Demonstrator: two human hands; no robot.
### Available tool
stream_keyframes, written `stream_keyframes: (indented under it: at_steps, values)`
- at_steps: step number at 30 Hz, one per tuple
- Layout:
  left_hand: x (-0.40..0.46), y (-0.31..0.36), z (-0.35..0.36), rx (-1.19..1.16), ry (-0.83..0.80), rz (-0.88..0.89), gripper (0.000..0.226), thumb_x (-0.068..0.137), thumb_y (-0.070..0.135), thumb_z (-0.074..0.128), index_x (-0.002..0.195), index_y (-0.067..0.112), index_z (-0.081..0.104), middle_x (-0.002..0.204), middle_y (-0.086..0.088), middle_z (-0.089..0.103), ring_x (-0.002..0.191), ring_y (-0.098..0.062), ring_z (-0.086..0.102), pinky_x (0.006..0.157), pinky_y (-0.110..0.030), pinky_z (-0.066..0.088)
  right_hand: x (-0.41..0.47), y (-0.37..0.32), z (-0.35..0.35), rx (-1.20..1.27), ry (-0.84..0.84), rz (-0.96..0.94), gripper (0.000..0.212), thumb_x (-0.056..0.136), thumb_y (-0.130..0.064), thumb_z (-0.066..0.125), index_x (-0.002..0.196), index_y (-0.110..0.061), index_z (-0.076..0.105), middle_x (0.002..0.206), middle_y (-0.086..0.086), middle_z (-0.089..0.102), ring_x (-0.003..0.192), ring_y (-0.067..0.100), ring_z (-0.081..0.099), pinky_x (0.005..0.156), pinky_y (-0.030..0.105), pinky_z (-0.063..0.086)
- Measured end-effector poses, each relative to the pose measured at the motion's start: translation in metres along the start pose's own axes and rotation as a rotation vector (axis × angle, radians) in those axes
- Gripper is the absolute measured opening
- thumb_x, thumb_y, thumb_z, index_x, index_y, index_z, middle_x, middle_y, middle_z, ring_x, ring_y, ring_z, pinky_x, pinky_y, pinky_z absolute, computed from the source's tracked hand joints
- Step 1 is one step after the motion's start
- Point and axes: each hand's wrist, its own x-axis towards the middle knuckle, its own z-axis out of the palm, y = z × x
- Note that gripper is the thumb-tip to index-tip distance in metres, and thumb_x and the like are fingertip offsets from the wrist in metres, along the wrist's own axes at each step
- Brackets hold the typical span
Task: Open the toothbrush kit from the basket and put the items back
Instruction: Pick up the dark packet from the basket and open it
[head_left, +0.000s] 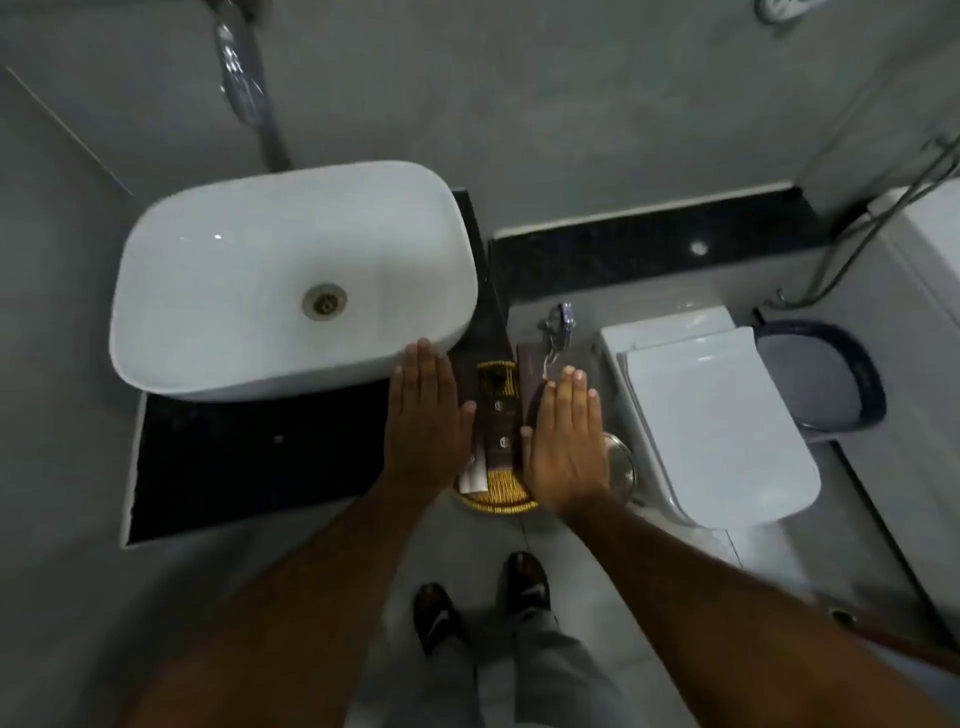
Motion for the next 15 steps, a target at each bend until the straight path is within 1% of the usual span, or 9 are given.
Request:
stream_keyframes:
  at_steps: [2,3,7,8,11,13,15]
  values:
    - [0.006,0.006,0.003,-0.002,-0.004,-0.064,0.074,0.099,0.041,0.027,0.152,-0.009,0.014,0.161,-0.033,0.012,0.151,-0.046,0.006,0.124,-0.052,0.002,-0.002,0.002,0.008,-0.013,-0.017,0.064,0.066,0.100,-0.033,0.028,0.149,0.010,0.021,0.159,0.034,0.014,0.150,0.044,0.007,0.123,0.054,0.007]
    - [0.008,0.008,0.006,0.005,-0.004,-0.068,0.075,0.099,0.041,0.027,0.152,-0.008,0.012,0.162,-0.033,0.011,0.151,-0.045,0.005,0.124,-0.052,0.002,-0.003,0.002,0.013,-0.021,-0.028,0.084,0.067,0.100,-0.034,0.027,0.149,0.011,0.020,0.160,0.034,0.012,0.150,0.044,0.006,0.123,0.054,0.008]
    - [0.009,0.008,0.012,0.061,-0.038,0.016,0.074,0.100,0.041,0.024,0.153,-0.007,0.007,0.163,-0.031,0.007,0.152,-0.044,0.002,0.124,-0.054,0.007,0.005,-0.001,0.019,-0.001,-0.043,0.125,0.075,0.098,-0.043,0.028,0.151,0.008,0.015,0.162,0.031,0.006,0.151,0.042,-0.001,0.122,0.055,0.008]
    - [0.009,0.007,0.013,0.062,-0.027,0.025,0.074,0.100,0.041,0.024,0.153,-0.007,0.007,0.163,-0.031,0.007,0.152,-0.044,0.002,0.124,-0.054,0.007,0.008,-0.001,0.018,-0.003,-0.043,0.126,0.077,0.097,-0.047,0.029,0.152,0.006,0.018,0.162,0.031,0.006,0.151,0.041,-0.002,0.122,0.054,0.006]
    - [0.011,0.008,0.011,0.075,-0.012,0.040,0.074,0.100,0.041,0.028,0.153,-0.008,0.010,0.162,-0.032,0.010,0.152,-0.044,0.005,0.124,-0.053,0.005,0.014,-0.001,0.015,-0.005,-0.057,0.141,0.071,0.096,-0.048,0.031,0.145,0.001,0.039,0.162,0.029,0.010,0.151,0.042,0.000,0.122,0.054,0.004]
    - [0.015,0.009,0.006,0.071,0.013,0.073,0.074,0.100,0.040,0.031,0.152,-0.008,0.013,0.161,-0.033,0.012,0.151,-0.044,0.007,0.124,-0.052,0.005,0.015,-0.001,0.010,0.017,-0.019,0.150,0.064,0.096,-0.046,0.033,0.134,0.002,0.052,0.160,0.029,0.017,0.150,0.041,0.005,0.122,0.054,0.006]
    - [0.024,0.009,-0.006,0.033,0.043,0.101,0.073,0.100,0.040,0.032,0.152,-0.008,0.016,0.161,-0.033,0.014,0.151,-0.045,0.008,0.123,-0.053,0.007,0.019,-0.003,-0.002,0.087,0.034,0.161,0.054,0.094,-0.043,0.039,0.120,0.001,0.060,0.158,0.030,0.025,0.150,0.041,0.011,0.123,0.053,0.007]
